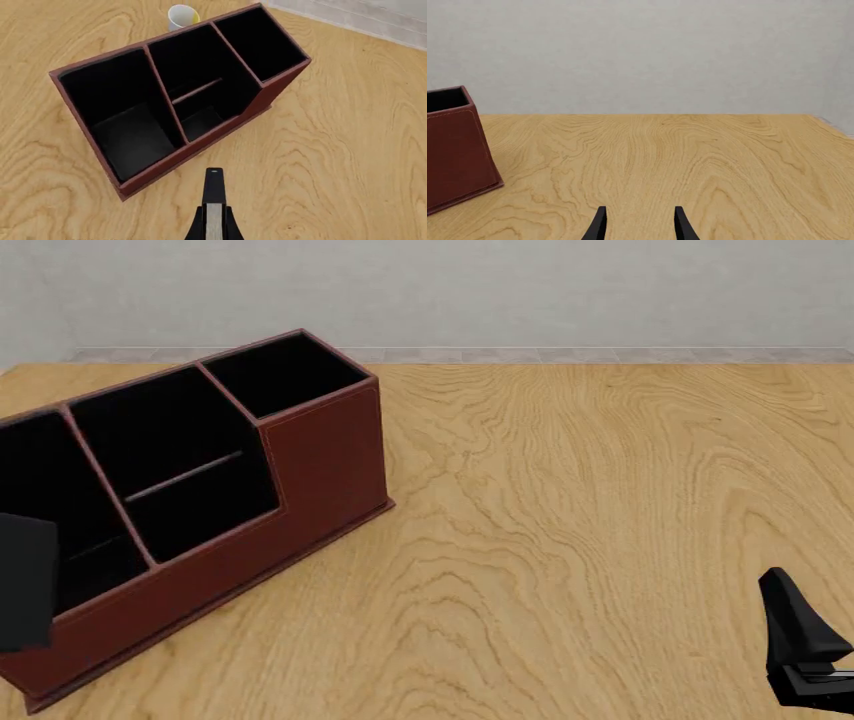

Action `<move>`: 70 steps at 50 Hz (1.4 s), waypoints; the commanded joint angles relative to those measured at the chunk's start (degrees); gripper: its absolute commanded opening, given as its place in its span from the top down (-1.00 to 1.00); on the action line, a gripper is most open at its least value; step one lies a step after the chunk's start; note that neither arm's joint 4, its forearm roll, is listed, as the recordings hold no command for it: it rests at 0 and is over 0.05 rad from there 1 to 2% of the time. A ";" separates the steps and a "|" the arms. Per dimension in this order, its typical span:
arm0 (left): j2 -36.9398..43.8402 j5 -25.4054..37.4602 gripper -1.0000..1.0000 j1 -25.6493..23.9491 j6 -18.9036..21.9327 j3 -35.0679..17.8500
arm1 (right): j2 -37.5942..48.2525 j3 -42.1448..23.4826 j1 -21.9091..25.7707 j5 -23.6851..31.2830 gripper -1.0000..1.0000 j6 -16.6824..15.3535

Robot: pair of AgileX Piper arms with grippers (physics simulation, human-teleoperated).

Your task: Pick up the book and place it in the left compartment of the caddy.

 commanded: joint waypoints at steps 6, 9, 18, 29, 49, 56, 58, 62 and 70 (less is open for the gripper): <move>0.32 0.02 1.00 5.07 0.31 -1.05 | -0.17 -0.03 -0.01 0.16 -1.00 -0.01; 0.65 0.02 1.00 6.02 0.72 -1.41 | -0.17 -0.03 0.01 0.16 -1.00 -0.02; 1.69 0.02 1.00 9.27 0.65 -2.36 | -0.17 -0.03 0.00 0.16 -1.00 -0.02; 2.72 0.02 1.00 11.09 0.56 -2.52 | -0.16 -0.03 0.01 0.16 -1.00 -0.01; 4.41 0.02 1.00 13.45 1.52 -2.33 | -0.16 -0.03 0.01 0.16 -1.00 -0.01; 5.03 0.02 1.00 14.11 1.73 -2.40 | -0.15 -0.03 0.00 0.17 -1.00 0.00; 5.23 0.02 1.00 14.08 1.49 -2.45 | -0.16 -0.03 0.02 0.16 -1.00 -0.02; 5.86 0.02 1.00 14.59 1.99 -2.81 | -0.15 -0.03 0.00 0.17 -1.00 -0.02; 7.83 0.02 1.00 15.79 2.39 -5.11 | -0.17 -0.03 0.00 0.16 -1.00 -0.02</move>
